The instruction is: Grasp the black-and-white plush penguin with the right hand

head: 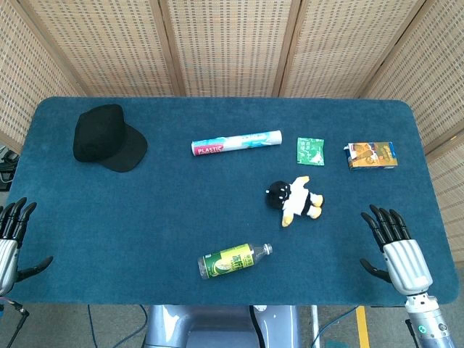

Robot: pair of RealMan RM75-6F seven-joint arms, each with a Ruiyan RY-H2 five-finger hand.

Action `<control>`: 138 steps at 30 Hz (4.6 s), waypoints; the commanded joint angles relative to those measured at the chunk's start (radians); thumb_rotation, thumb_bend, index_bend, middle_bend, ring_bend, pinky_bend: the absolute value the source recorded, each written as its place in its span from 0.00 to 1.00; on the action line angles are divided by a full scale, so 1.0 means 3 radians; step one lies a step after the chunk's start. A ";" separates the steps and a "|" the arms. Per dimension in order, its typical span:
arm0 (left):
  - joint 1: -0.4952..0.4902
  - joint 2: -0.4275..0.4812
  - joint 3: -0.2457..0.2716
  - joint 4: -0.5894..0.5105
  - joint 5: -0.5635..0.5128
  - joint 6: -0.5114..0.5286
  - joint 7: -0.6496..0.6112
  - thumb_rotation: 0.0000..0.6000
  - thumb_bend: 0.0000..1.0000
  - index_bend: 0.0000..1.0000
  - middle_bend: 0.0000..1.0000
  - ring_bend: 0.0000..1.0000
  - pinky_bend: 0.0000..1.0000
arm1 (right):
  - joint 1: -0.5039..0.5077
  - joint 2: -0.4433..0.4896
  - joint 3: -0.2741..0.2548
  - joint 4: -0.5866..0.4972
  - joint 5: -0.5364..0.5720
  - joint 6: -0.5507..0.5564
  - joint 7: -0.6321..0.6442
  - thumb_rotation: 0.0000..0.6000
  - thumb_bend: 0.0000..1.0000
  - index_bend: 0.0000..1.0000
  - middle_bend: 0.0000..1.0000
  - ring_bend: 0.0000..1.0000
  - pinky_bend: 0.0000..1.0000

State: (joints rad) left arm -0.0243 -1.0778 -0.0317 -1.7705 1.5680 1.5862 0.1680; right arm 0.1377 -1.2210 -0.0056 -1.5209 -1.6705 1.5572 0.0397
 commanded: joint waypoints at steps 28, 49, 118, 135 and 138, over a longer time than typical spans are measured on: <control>0.0036 0.0029 -0.0009 -0.0005 0.0044 0.0093 -0.0034 1.00 0.01 0.00 0.00 0.00 0.00 | 0.0019 -0.0017 0.0034 0.0039 -0.0077 -0.0009 0.0063 1.00 0.33 0.08 0.00 0.00 0.00; -0.0017 -0.0073 -0.0061 0.0046 -0.0083 -0.0007 0.0093 1.00 0.00 0.00 0.00 0.00 0.00 | 0.0939 -0.0471 0.0433 0.1005 -0.0230 -0.0508 0.0718 1.00 0.33 0.36 0.10 0.00 0.12; -0.0104 -0.0159 -0.0088 0.0167 -0.0309 -0.0182 0.0126 1.00 0.00 0.00 0.00 0.00 0.00 | 0.1539 -0.1793 -0.0146 0.2913 -0.0175 -0.0873 0.1648 1.00 0.46 0.45 0.12 0.00 0.09; -0.0105 -0.0165 -0.0090 0.0170 -0.0332 -0.0183 0.0134 1.00 0.01 0.00 0.00 0.00 0.00 | 0.1567 -0.1972 -0.0153 0.3157 -0.0111 -0.0913 0.1806 1.00 0.52 0.57 0.16 0.00 0.09; -0.0108 -0.0170 -0.0089 0.0178 -0.0338 -0.0191 0.0136 1.00 0.00 0.00 0.00 0.00 0.00 | 0.1569 -0.1983 -0.0152 0.3163 -0.0105 -0.0893 0.1835 1.00 0.53 0.59 0.16 0.00 0.09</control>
State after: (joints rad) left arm -0.0567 -1.1288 -0.0585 -1.7170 1.4667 1.5290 0.2087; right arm 0.6081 -1.8157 -0.0510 -0.5722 -1.7023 1.2888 0.5898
